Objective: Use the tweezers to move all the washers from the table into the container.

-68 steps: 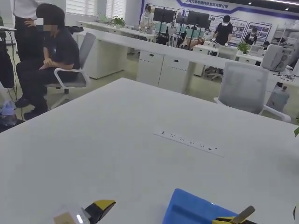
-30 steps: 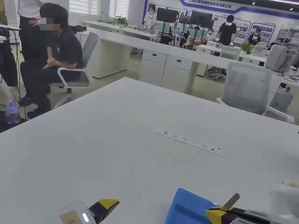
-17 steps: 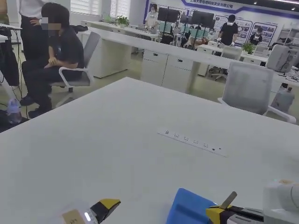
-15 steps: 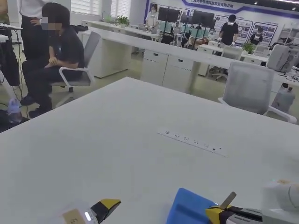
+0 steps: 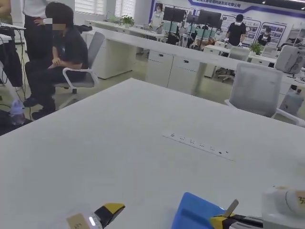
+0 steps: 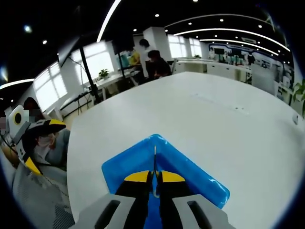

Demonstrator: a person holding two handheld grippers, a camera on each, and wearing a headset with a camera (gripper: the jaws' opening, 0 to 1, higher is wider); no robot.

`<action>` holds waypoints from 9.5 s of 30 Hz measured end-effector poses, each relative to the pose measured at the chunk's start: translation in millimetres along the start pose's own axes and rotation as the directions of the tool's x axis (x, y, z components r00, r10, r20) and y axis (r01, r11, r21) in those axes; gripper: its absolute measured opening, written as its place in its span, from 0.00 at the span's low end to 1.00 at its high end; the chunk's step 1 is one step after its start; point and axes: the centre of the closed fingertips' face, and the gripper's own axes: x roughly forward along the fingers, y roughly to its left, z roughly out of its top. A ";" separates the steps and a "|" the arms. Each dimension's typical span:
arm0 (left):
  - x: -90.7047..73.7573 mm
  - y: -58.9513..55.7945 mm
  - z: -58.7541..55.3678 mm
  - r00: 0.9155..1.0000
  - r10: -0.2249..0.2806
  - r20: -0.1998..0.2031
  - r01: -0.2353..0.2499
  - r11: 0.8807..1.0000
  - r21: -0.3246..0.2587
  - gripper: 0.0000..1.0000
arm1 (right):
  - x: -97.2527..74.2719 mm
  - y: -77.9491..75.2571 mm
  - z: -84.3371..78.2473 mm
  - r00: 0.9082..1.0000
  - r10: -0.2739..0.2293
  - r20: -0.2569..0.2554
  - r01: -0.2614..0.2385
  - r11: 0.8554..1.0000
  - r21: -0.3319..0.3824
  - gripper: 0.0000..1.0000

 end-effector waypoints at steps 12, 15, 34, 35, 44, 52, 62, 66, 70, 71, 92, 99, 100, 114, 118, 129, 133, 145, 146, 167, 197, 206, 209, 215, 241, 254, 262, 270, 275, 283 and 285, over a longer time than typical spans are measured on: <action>0.0 0.3 -0.8 1.000 0.000 -0.003 0.000 1.000 0.000 0.74 | 6.6 -1.1 -8.7 1.000 -0.001 -0.028 0.001 1.000 -0.001 0.03; 0.2 -0.2 -1.1 1.000 -0.003 -0.004 0.003 1.000 0.003 0.74 | 7.0 0.9 -8.1 1.000 0.008 -0.024 -0.008 1.000 -0.026 0.04; -0.4 0.3 1.2 1.000 -0.001 0.008 0.001 1.000 -0.003 0.75 | -0.5 2.3 -4.0 1.000 0.014 -0.004 -0.014 0.997 -0.073 0.04; -0.3 0.0 1.4 1.000 -0.002 0.009 0.002 1.000 -0.003 0.75 | -1.4 2.6 -3.6 1.000 0.013 -0.003 -0.013 0.997 -0.073 0.04; -0.5 -6.8 7.0 0.998 -0.038 0.041 0.039 0.999 -0.018 0.76 | -16.5 20.3 10.7 0.999 0.024 0.043 -0.020 0.995 -0.097 0.04; -1.0 -6.9 8.2 0.998 -0.039 0.049 0.040 0.999 -0.018 0.76 | -30.7 36.7 25.6 0.995 0.039 0.093 -0.028 0.993 -0.117 0.04; -1.0 -6.2 7.9 0.998 -0.035 0.045 0.036 0.999 -0.018 0.76 | -42.6 55.7 32.7 0.989 0.078 0.123 -0.062 0.990 -0.127 0.04; -0.7 -6.9 7.2 0.998 -0.038 0.040 0.038 0.999 -0.012 0.76 | -44.9 60.9 33.0 0.988 0.086 0.127 -0.069 0.989 -0.134 0.04; -0.5 -6.6 7.2 0.999 -0.036 0.041 0.036 0.999 -0.012 0.75 | -47.3 65.3 32.7 0.987 0.094 0.133 -0.077 0.988 -0.132 0.04; -0.4 -6.7 7.4 0.998 -0.036 0.041 0.037 0.999 -0.014 0.75 | -47.6 66.8 32.3 0.986 0.098 0.132 -0.081 0.988 -0.133 0.04; -1.2 -7.3 8.6 0.998 -0.039 0.047 0.039 0.999 -0.014 0.75 | -37.4 82.5 -14.2 0.990 0.134 0.037 -0.131 0.987 -0.092 0.04; -1.4 -7.3 9.5 0.998 -0.037 0.054 0.038 0.999 -0.017 0.76 | -33.1 83.4 -27.3 0.990 0.139 0.008 -0.138 0.987 -0.078 0.04; -1.4 -7.4 9.2 0.998 -0.038 0.052 0.039 0.999 -0.018 0.76 | -32.6 83.6 -28.4 0.990 0.140 0.006 -0.139 0.987 -0.076 0.04; -0.7 -7.7 8.4 0.998 -0.042 0.048 0.042 0.999 -0.016 0.76 | -25.6 84.6 -45.1 0.988 0.152 -0.038 -0.154 0.987 -0.052 0.04; -0.6 -8.3 8.2 0.998 -0.044 0.048 0.045 0.999 -0.016 0.76 | -24.7 86.0 -48.5 0.987 0.155 -0.046 -0.157 0.986 -0.048 0.04; -0.2 -9.6 7.6 0.998 -0.050 0.042 0.050 0.999 -0.012 0.75 | -20.8 86.3 -55.3 0.987 0.145 -0.065 -0.149 0.987 -0.056 0.04; -0.4 -10.4 8.4 0.997 -0.053 0.047 0.054 0.998 -0.017 0.76 | -20.7 87.7 -55.9 0.988 0.143 -0.067 -0.147 0.987 -0.072 0.04; 2.4 -22.8 11.6 0.990 -0.123 0.066 0.127 0.989 -0.077 0.80 | -23.4 95.3 -58.9 0.988 0.137 -0.066 -0.145 0.980 -0.139 0.05; 3.2 -25.2 10.9 0.990 -0.127 0.059 0.131 0.989 -0.064 0.81 | -23.3 95.1 -58.8 0.989 0.135 -0.065 -0.143 0.980 -0.140 0.05; 2.1 -21.4 10.6 0.992 -0.111 0.061 0.114 0.992 -0.047 0.80 | -20.7 83.8 -54.3 0.994 0.094 -0.046 -0.098 0.991 -0.086 0.03; 1.9 -22.1 8.7 0.992 -0.111 0.052 0.114 0.992 -0.046 0.79 | -41.8 79.1 -4.2 0.991 0.107 0.080 -0.101 0.993 -0.067 0.03; 2.4 -21.7 8.5 0.993 -0.109 0.050 0.111 0.993 -0.043 0.79 | -46.1 70.8 13.8 0.988 0.090 0.122 -0.083 0.994 -0.065 0.03; 2.4 -21.3 8.8 0.993 -0.107 0.051 0.110 0.993 -0.044 0.79 | -47.8 66.5 17.4 0.987 0.079 0.141 -0.074 0.996 -0.047 0.03; 2.6 -21.9 8.0 0.993 -0.112 0.047 0.114 0.992 -0.043 0.79 | -50.3 60.7 21.5 0.986 0.063 0.154 -0.058 0.998 -0.041 0.03; 2.9 -20.4 6.3 0.993 -0.108 0.040 0.110 0.993 -0.047 0.78 | -38.0 42.2 28.7 0.987 0.032 0.160 -0.029 0.999 -0.017 0.03; 2.9 -20.9 6.5 0.993 -0.112 0.041 0.115 0.992 -0.052 0.78 | -20.5 32.9 25.4 0.992 0.033 0.118 -0.031 0.999 -0.022 0.03; 2.7 -21.0 6.5 0.993 -0.112 0.040 0.114 0.992 -0.051 0.78 | -9.9 24.5 19.3 0.996 0.030 0.089 -0.029 0.999 -0.017 0.03; 2.3 -20.1 6.3 0.993 -0.109 0.040 0.111 0.992 -0.052 0.78 | 0.0 15.9 15.3 0.997 0.025 0.067 -0.025 1.000 -0.007 0.03; 2.6 -20.4 6.2 0.993 -0.111 0.039 0.113 0.992 -0.049 0.78 | 5.2 14.8 14.2 0.998 0.029 0.054 -0.029 1.000 -0.003 0.03; 2.7 -20.2 5.6 0.993 -0.110 0.035 0.111 0.993 -0.048 0.78 | 10.8 12.5 11.6 0.999 0.030 0.043 -0.030 1.000 0.006 0.03; 2.8 -20.1 5.8 0.993 -0.110 0.036 0.111 0.993 -0.048 0.78 | 11.6 11.4 11.1 0.999 0.028 0.039 -0.028 1.000 0.003 0.03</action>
